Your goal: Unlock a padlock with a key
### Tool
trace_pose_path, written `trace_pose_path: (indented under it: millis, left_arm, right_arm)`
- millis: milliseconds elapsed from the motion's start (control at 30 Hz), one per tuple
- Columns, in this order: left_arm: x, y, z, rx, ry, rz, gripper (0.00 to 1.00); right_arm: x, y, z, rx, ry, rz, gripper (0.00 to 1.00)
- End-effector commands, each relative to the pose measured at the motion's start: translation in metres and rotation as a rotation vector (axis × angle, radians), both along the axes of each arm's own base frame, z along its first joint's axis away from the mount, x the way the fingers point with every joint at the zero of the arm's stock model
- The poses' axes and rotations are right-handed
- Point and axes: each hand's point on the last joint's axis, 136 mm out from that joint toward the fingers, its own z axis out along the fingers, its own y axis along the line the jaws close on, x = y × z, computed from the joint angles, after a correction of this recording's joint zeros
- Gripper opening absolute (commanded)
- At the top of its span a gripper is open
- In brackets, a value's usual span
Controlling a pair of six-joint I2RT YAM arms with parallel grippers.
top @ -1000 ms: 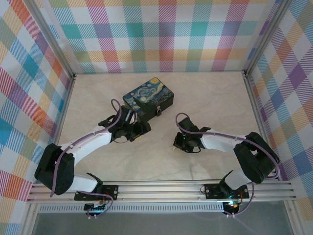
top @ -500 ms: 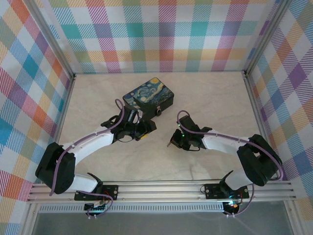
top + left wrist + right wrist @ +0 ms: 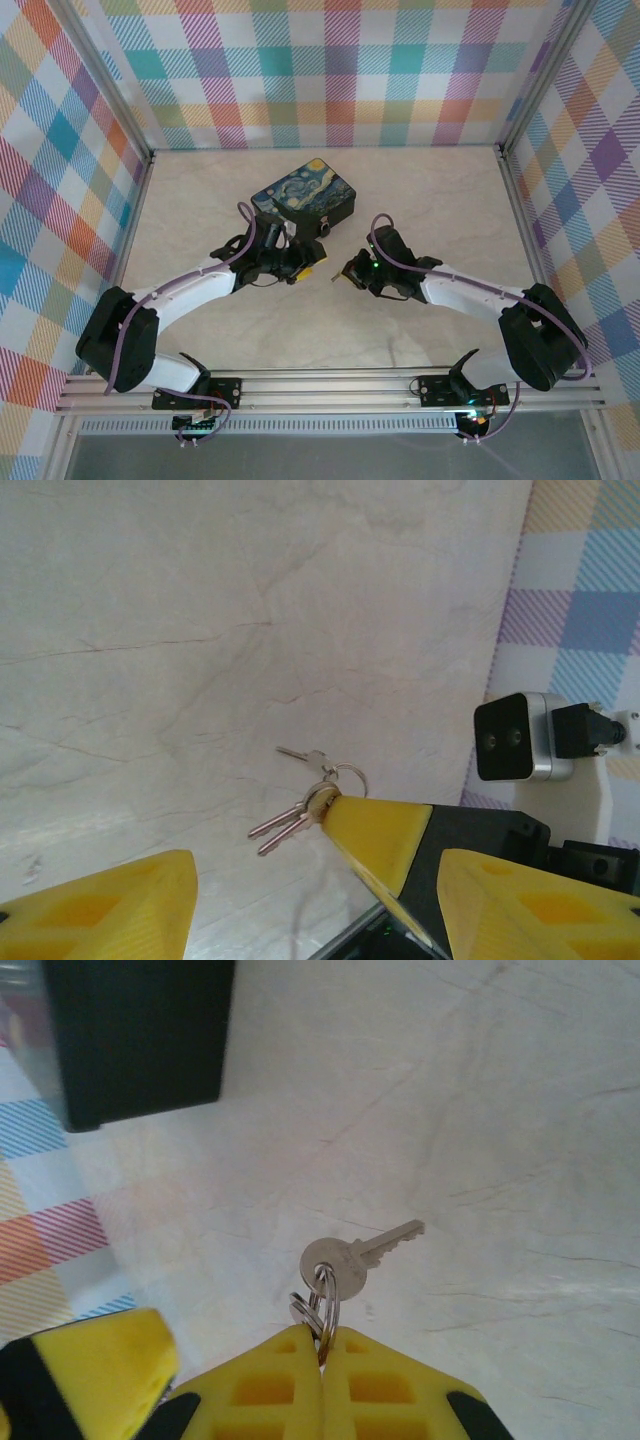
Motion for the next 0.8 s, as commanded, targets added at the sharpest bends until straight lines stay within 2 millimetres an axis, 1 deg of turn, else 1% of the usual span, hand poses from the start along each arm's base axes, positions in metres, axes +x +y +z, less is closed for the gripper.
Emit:
trace_pose_path:
  millis: [0, 167, 333, 533, 767]
  left_arm:
    - [0.001, -0.012, 0.009, -0.068, 0.012, 0.016, 0.64]
    - [-0.001, -0.014, 0.009, -0.081, 0.032, 0.032, 0.64]
    - [0.001, -0.016, 0.007, -0.108, 0.053, 0.053, 0.64]
    - [0.0, -0.015, 0.0, -0.093, 0.07, 0.065, 0.63]
    - [0.002, -0.016, 0.004, -0.12, 0.069, 0.081, 0.55]
  right_arm:
    - [0.011, 0.014, 0.024, 0.101, -0.019, -0.02, 0.0]
    - [0.014, 0.02, 0.031, 0.154, -0.02, -0.024, 0.0]
    - [0.015, 0.023, 0.033, 0.181, -0.022, -0.027, 0.0]
    - [0.015, 0.025, 0.04, 0.204, -0.036, -0.025, 0.0]
    - [0.015, 0.027, 0.04, 0.218, -0.037, -0.019, 0.0]
